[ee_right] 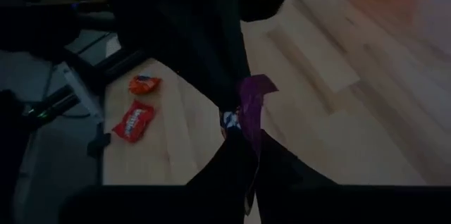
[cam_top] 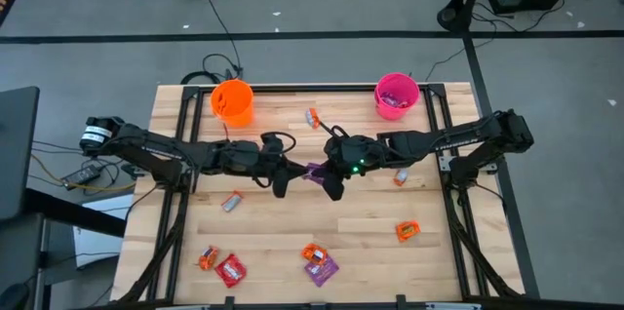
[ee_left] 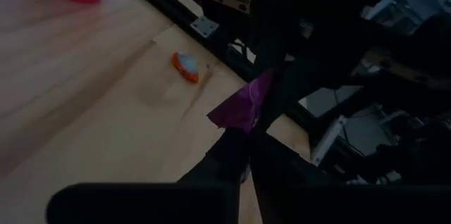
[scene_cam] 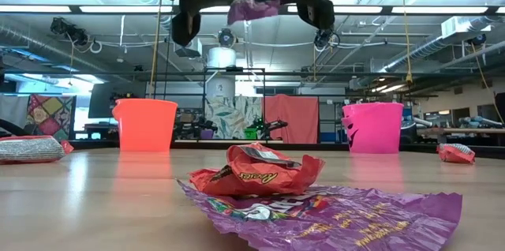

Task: Sort candy by brand, put in halloween buckets
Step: Put the purple candy into the pink bucket

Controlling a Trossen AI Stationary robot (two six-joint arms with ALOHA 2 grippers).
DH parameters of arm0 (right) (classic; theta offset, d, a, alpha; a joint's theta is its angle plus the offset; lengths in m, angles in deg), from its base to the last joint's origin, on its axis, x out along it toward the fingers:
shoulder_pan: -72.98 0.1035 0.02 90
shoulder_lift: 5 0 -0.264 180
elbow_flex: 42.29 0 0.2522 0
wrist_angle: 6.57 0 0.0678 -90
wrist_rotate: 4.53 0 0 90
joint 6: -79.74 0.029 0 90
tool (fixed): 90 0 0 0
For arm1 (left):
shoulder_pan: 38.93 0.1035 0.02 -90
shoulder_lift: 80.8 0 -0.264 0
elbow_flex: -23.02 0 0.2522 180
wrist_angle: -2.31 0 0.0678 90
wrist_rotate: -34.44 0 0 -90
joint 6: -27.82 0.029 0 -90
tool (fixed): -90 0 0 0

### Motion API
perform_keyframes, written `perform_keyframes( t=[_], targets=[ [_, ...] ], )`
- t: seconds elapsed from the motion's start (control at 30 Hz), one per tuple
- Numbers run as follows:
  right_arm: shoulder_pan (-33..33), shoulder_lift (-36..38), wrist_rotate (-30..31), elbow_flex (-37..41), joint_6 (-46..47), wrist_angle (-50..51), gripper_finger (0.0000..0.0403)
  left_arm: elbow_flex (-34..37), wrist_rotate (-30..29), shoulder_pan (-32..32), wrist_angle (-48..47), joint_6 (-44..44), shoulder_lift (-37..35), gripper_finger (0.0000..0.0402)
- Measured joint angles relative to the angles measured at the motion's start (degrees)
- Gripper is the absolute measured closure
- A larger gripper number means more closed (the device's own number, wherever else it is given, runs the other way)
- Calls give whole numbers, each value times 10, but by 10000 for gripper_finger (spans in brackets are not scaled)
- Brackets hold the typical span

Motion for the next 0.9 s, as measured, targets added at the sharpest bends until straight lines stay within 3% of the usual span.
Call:
perform_keyframes(
  t=[0.27,0.63,0.9],
  targets=[
    [-5,7,132,0,59,64,389,0,-48,1,-50,-2,0,330],
    [-82,40,170,0,84,245,389,0,-36,0,-63,30,0,321],
    [-168,62,201,0,24,331,388,-1,-37,1,-88,29,0,321]
  ],
)
